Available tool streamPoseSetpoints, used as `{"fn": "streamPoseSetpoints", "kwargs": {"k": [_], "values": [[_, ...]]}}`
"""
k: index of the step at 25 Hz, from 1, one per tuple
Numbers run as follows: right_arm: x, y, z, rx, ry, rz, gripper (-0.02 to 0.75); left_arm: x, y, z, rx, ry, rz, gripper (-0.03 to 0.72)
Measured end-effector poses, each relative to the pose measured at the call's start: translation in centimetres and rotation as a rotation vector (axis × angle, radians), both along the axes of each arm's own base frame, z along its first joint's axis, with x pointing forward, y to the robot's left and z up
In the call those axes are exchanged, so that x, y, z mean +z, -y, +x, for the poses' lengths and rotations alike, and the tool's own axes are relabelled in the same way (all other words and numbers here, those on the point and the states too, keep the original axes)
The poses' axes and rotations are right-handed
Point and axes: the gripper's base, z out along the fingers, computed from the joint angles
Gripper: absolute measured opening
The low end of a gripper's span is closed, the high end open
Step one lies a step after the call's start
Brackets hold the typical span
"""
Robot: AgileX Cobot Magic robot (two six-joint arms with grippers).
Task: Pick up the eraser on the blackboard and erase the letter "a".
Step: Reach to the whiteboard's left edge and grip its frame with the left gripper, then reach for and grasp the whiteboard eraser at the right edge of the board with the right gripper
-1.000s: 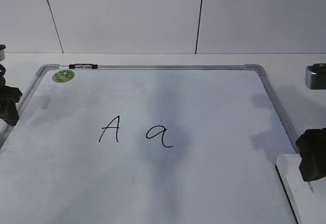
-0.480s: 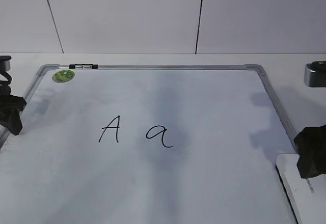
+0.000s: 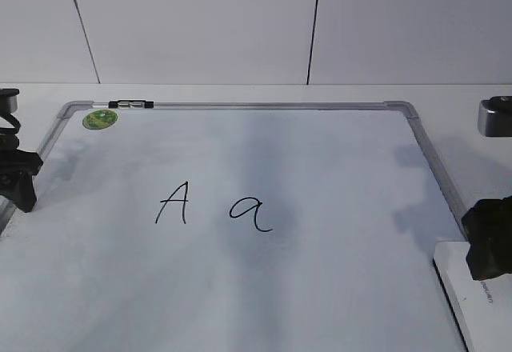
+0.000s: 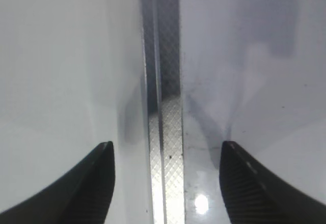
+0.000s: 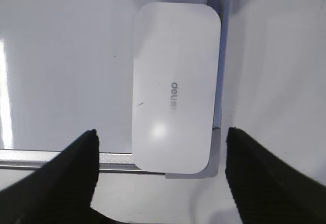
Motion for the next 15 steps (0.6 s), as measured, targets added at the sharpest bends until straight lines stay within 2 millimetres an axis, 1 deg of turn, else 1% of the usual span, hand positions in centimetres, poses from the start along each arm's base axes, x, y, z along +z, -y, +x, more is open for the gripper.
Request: {"fn": "streamPoseSetpoints", "kwargs": {"k": [15], "values": [[0.0,0.0,0.0,0.0,0.0,0.0,0.591,0.0,0.0,0.01,0.0,0.001,0.0,0.485]]}}
